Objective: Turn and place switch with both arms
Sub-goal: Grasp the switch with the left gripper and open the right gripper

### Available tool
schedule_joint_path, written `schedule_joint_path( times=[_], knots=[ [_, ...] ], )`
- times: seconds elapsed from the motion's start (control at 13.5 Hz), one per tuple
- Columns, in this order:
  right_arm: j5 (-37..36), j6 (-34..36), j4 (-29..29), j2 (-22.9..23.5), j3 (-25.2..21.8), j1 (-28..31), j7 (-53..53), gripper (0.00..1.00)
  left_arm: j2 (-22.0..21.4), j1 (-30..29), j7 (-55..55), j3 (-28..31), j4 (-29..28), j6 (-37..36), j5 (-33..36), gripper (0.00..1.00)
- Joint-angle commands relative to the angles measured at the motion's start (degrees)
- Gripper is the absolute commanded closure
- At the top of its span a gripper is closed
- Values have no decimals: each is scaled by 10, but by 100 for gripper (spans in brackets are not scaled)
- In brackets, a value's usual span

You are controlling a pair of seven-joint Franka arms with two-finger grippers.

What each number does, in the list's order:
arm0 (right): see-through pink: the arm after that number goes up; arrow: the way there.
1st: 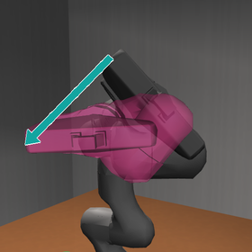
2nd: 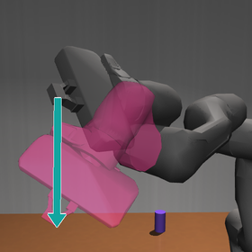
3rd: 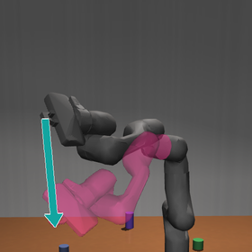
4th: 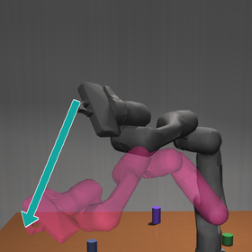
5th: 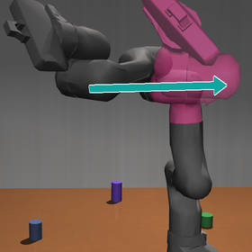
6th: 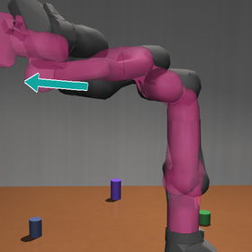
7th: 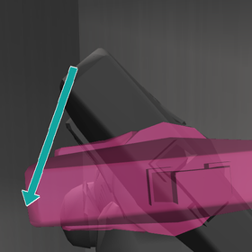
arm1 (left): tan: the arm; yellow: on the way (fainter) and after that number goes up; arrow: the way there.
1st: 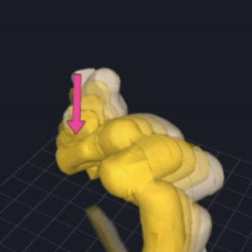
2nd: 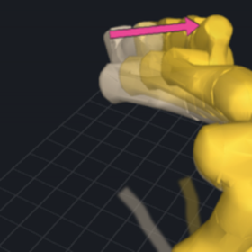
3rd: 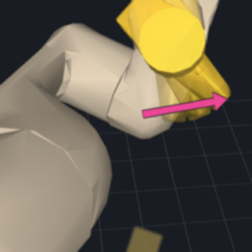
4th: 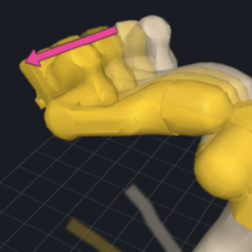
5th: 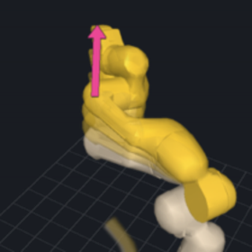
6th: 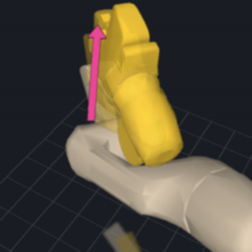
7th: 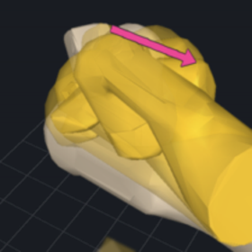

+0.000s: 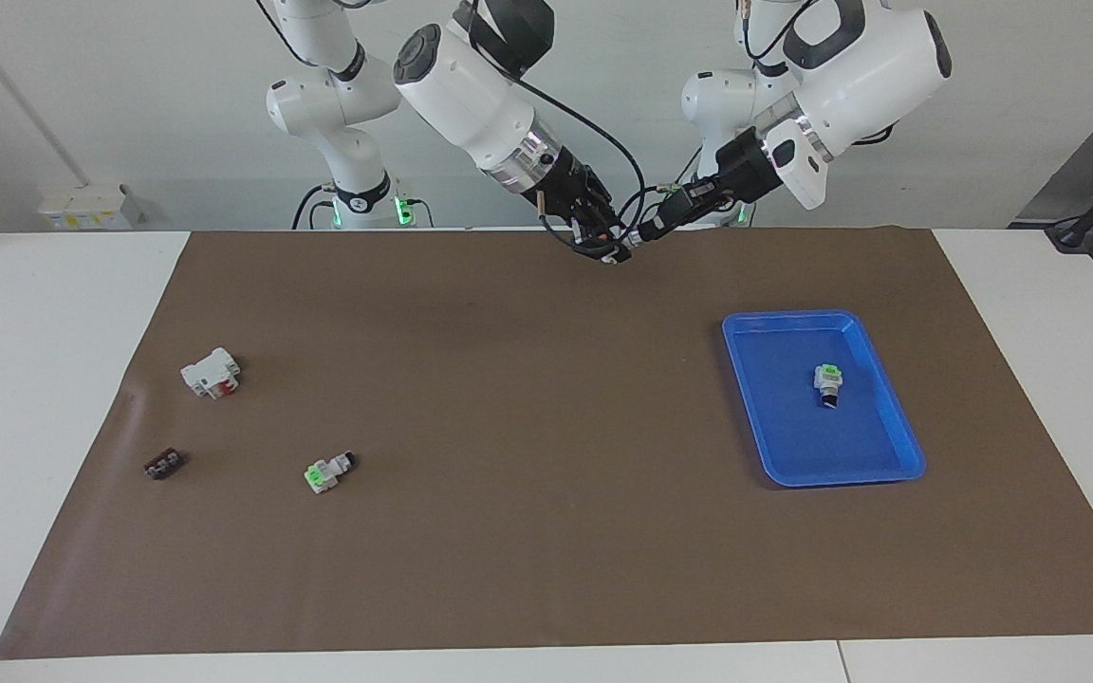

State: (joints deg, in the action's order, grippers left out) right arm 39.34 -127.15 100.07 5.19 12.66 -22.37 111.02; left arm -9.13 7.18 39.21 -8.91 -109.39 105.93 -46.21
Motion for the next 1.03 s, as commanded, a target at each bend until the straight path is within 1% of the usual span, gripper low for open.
schedule_joint_path(
  times=[0.0, 0.15, 0.22, 0.37, 0.74, 0.96],
  knots=[
    [-9, -7, -5, 3, 1, 0, 15, 100, -19, 10, -18, 6, -23, 15, -10, 76],
    [-10, -8, -5, 3, 1, 0, 15, 100, -19, 13, -24, 6, -23, 13, -10, 83],
    [-9, -8, -4, 3, 1, 0, 15, 100, -19, 13, -26, 6, -23, 13, -10, 90],
    [-9, -8, -4, 3, 1, 0, 15, 100, -19, 13, -35, 6, -23, 13, -10, 100],
    [-9, -8, -4, 3, 1, 0, 15, 100, -21, 13, -91, 6, -27, 5, -8, 100],
    [-9, -8, -5, 3, 1, 0, 14, 100, -24, 13, -165, 7, -31, 6, -7, 100]
  ],
)
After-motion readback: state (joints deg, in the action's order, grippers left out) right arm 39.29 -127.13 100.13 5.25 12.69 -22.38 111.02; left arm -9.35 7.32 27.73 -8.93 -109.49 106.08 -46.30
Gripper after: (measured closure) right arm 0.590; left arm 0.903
